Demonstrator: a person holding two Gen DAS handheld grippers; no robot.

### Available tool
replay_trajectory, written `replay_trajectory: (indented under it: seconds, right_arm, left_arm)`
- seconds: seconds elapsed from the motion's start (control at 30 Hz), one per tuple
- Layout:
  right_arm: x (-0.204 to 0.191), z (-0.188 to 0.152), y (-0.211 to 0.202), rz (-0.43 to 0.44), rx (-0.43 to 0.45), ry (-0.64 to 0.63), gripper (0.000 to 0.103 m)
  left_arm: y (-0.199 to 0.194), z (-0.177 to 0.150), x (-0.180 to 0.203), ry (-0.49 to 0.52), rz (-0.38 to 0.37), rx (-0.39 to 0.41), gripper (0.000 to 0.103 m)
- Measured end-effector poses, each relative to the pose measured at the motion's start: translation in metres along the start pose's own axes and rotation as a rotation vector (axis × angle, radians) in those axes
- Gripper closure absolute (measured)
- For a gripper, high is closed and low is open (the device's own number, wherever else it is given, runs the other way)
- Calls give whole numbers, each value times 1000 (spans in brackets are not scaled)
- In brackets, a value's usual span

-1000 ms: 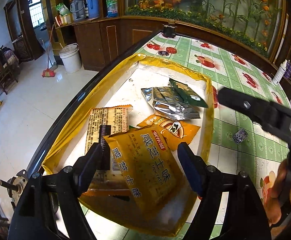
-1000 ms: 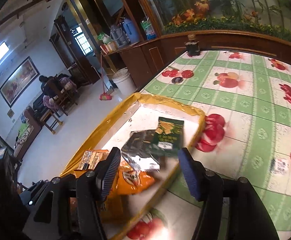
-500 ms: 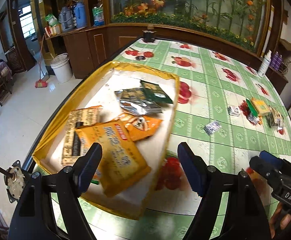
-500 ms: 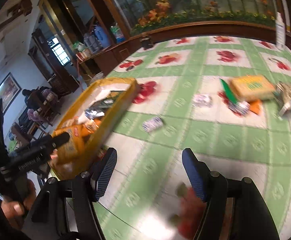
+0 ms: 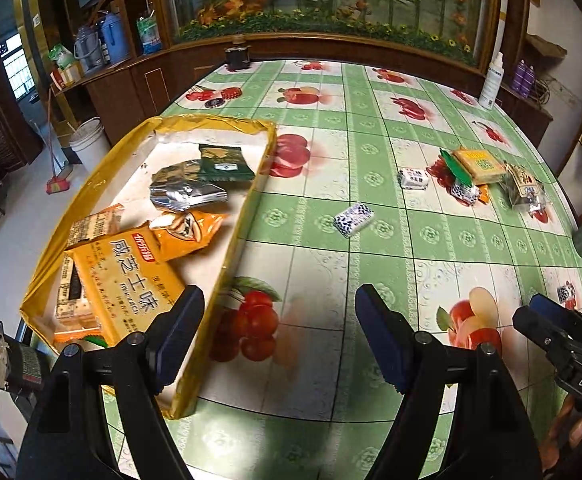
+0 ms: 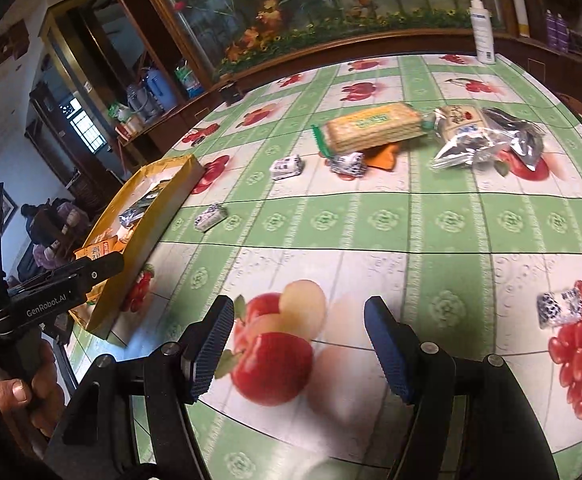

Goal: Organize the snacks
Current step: 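Grasp a small white patterned box with the left tool while the right tool grasps another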

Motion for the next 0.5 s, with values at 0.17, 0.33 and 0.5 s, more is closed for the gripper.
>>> replay_trajectory:
  seconds: [0.17, 0.33, 0.5]
  right_arm:
    - [20, -2, -6, -15, 5, 26, 33]
    - [44, 2, -19, -55, 36, 38, 33]
    - [74, 10, -38, -119, 82, 46, 33]
  left_arm:
    - [1, 0, 10, 19, -6, -5, 25]
    - [6, 0, 19, 39, -27, -10, 25]
    - [18, 12, 36, 113, -64, 9, 25]
Point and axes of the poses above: each gripper's, at about its wrist camera, not at the fingertips, and y roughly the way its jaws point, x to its right, z to its top, the point moved 7 cm from there along y, roughly the way its jaws point, and after that the axes turned 9 degrees about y, right-handed, at the moved point
